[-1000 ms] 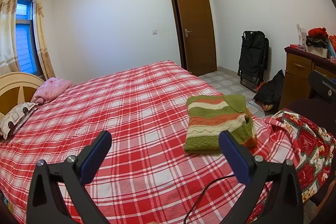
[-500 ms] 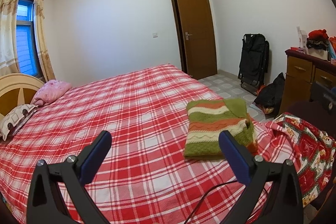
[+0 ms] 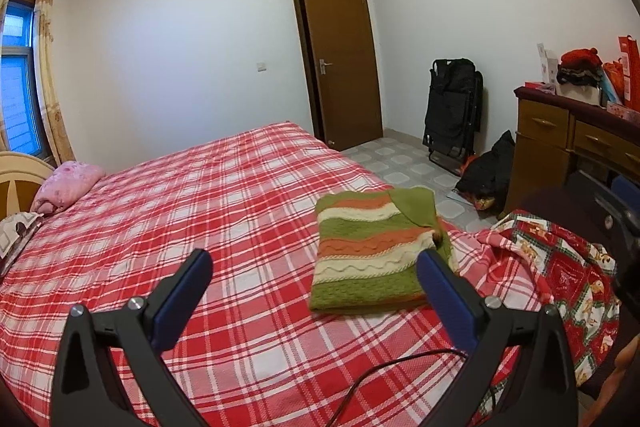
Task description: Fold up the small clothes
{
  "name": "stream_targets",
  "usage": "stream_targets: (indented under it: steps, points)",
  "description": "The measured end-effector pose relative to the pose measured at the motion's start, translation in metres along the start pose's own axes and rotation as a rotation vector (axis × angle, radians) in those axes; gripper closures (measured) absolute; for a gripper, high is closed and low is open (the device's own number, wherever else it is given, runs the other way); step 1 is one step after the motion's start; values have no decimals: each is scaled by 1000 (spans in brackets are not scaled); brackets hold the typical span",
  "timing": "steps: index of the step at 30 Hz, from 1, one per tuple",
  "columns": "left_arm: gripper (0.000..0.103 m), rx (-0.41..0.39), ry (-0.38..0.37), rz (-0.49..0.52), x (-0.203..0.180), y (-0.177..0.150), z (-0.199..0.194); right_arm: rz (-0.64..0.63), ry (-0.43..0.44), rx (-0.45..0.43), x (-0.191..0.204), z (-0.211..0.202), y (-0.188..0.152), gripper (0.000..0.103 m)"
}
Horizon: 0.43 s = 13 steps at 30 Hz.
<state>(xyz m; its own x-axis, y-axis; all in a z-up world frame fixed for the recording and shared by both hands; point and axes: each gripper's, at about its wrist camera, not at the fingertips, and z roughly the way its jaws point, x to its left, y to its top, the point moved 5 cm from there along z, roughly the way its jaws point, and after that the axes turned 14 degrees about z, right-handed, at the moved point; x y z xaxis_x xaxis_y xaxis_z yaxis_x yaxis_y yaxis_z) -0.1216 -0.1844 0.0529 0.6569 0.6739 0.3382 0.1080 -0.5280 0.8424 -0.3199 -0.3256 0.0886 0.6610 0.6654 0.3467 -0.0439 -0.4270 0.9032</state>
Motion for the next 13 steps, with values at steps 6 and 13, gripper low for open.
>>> stream_targets:
  steps: [6,13]
  points:
    - [0,4,-97,-58,6,-1,4,-2,1,9,1,1,-2,19]
    - [0,6,-18,-62,23,-3,6,27,1,27,-5,5,-2,19]
